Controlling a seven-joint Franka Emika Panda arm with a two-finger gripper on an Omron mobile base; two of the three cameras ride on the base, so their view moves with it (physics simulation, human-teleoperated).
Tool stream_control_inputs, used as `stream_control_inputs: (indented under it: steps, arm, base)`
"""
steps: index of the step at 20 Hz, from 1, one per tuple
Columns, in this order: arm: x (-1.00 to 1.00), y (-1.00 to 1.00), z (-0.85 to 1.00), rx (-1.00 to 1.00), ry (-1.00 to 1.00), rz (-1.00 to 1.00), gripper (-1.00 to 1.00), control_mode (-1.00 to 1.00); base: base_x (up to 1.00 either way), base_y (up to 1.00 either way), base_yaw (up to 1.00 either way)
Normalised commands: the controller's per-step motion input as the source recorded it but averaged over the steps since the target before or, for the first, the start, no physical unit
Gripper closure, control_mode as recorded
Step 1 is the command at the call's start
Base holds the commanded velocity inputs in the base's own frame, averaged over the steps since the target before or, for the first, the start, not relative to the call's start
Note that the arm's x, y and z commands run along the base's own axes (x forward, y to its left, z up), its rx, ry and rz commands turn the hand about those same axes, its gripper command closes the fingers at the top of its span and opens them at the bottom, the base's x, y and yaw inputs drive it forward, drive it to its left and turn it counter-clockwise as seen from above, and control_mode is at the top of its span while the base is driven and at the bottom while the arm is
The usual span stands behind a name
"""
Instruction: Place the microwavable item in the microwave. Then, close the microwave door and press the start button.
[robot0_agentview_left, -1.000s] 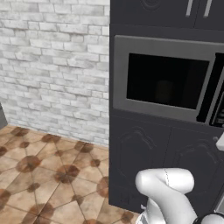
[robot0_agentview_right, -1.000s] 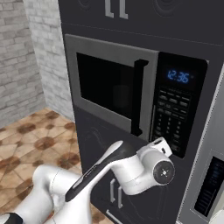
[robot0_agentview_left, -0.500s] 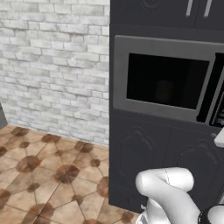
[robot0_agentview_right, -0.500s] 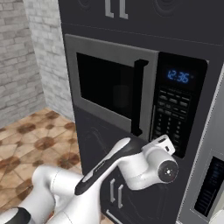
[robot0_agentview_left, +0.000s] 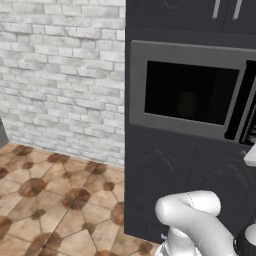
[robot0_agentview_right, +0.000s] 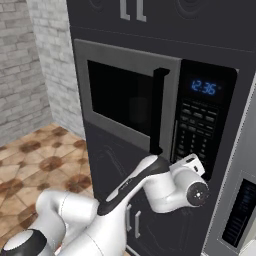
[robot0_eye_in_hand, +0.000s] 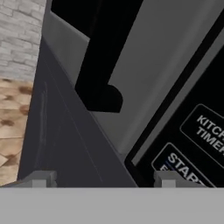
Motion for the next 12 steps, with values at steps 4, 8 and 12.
stream_control_inputs:
  steps: [4,8,12]
  arm:
    - [0.18,-0.13,-0.14,0.01,0.00,0.00,-1.00,-1.00]
    - [0.14,-0.11,-0.12,0.00,0.00,0.00,-1.00,-1.00]
    - [0.12,-0.03,-0.15,0.00,0.00,0.00,-1.00,-1.00]
  base:
    - [0.00,0.00,0.00]
    - [0.00,0.00,0.00]
    - [0.00,0.00,0.00]
